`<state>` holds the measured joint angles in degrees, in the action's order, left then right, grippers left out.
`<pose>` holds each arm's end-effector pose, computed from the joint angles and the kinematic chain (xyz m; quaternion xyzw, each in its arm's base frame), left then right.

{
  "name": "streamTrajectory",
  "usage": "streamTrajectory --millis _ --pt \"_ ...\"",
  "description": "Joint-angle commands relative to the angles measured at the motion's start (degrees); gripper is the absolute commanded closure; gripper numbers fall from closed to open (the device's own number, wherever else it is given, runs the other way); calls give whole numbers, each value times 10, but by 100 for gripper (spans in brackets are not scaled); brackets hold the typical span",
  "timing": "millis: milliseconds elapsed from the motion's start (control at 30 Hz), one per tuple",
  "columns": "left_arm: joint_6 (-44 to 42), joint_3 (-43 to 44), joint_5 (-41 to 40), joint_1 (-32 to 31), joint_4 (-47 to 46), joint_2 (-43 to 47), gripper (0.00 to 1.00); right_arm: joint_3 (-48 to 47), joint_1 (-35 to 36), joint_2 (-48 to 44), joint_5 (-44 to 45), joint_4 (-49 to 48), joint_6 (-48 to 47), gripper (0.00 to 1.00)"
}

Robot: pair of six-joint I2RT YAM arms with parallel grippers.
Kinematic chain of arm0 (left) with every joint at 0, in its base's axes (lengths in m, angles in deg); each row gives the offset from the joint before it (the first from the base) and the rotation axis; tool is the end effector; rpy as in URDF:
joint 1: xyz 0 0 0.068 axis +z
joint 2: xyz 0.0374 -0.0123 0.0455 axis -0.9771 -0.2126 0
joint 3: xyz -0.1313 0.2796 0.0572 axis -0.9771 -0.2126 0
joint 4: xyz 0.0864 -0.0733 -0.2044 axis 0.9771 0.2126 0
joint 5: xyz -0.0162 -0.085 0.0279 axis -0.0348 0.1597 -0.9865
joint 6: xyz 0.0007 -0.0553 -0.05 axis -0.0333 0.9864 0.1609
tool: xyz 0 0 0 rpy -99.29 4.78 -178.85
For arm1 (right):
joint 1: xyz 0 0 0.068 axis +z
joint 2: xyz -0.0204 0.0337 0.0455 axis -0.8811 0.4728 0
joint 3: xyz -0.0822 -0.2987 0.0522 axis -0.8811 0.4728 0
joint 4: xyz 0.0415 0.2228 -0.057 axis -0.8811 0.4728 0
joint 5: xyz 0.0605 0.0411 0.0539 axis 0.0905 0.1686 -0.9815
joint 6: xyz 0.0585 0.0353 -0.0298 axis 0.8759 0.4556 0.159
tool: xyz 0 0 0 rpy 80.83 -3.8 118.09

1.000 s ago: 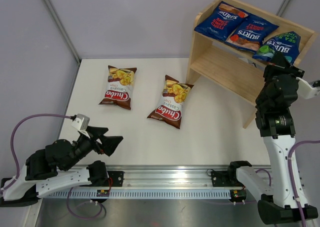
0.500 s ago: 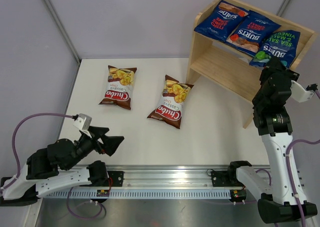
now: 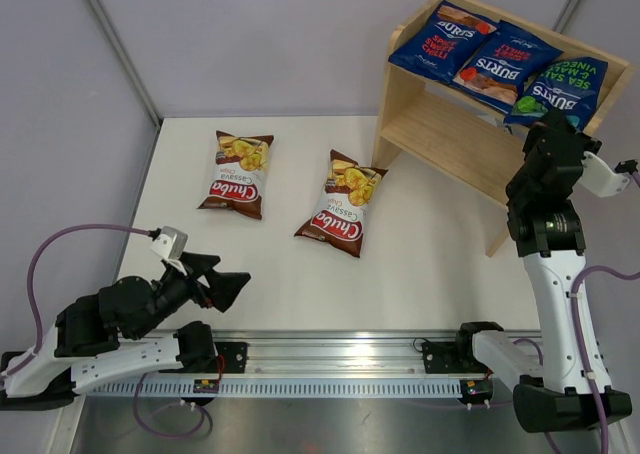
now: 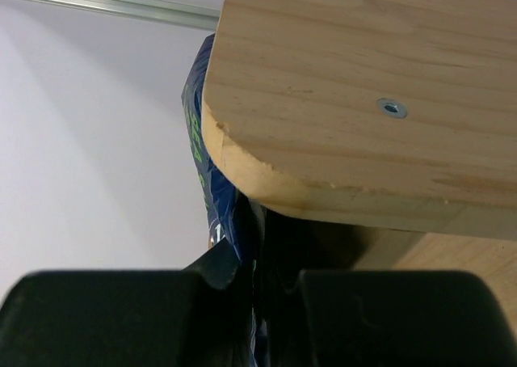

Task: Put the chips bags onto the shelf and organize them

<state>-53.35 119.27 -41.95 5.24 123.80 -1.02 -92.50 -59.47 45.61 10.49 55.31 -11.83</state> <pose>0.0255 0.0287 0.3193 0.1203 0.7716 -0.3216 0.5355 0.1554 -0.0375 0.4900 0.6013 0.3495 0.2199 0.6841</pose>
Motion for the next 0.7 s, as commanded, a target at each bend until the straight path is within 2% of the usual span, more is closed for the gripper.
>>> streamTrajectory --millis 0,333,500,567,600,633,667 --pt "4 1 -12 -5 -12 -8 1 -23 -12 15 16 9 12 89" --pt "5 1 -12 -7 -12 -5 1 -23 -19 28 7 7 12 85" --pt "5 1 -12 -8 -13 -7 1 -32 -46 39 -9 15 8 83" --pt "5 1 -12 -8 -13 -6 1 -32 -46 38 -18 16 5 77" --pt "5 1 -12 -8 -13 -6 1 -31 -46 36 -21 21 5 72" --pt "5 1 -12 -8 -13 -6 1 -32 -46 36 -31 23 3 62" --pt "5 1 -12 -8 -13 -5 1 -34 -46 34 -34 32 -2 61"
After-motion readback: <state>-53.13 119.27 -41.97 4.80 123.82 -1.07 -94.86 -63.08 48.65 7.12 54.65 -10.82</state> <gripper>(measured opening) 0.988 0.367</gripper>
